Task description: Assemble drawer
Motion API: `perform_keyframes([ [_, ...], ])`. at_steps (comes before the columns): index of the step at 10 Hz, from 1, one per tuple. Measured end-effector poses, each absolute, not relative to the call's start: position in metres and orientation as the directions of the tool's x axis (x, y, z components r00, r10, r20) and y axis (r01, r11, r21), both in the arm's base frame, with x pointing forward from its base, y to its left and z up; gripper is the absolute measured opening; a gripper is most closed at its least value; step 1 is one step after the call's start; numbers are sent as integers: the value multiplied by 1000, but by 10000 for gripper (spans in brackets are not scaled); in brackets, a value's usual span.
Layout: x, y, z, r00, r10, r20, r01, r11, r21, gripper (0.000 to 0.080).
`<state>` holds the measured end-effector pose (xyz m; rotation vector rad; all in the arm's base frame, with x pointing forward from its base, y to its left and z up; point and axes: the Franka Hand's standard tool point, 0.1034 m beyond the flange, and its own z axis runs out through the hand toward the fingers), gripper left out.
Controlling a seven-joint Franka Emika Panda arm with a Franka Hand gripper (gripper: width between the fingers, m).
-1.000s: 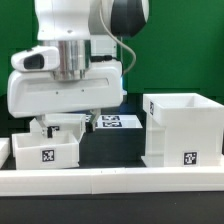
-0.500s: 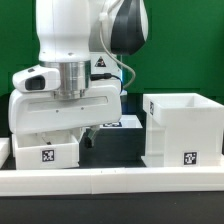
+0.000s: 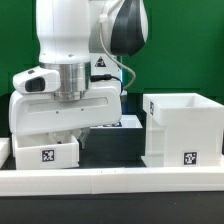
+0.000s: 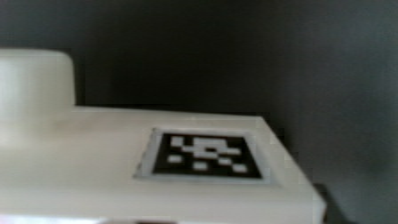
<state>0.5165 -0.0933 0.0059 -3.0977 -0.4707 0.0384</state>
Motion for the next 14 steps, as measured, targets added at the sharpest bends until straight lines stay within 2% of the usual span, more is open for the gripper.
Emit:
perform_keyframes([
  [1,516,-93,6,955,297,-23,297,-955,-12,74],
  [2,516,-93,6,955,297,-23,297,-955,-12,41],
  [6,516,-93,6,955,297,-23,297,-955,-12,41],
  [8,517,-86,11,925,379,-27,379,-925,-12,41],
  [9,515,-85,13,888,459,-33,458,-888,-26,41],
  [10,514,-86,13,857,513,-40,512,-858,-38,41],
  [12,513,-86,12,849,527,-40,526,-850,-40,41],
  [14,512,-88,11,775,630,-41,629,-776,-42,41],
])
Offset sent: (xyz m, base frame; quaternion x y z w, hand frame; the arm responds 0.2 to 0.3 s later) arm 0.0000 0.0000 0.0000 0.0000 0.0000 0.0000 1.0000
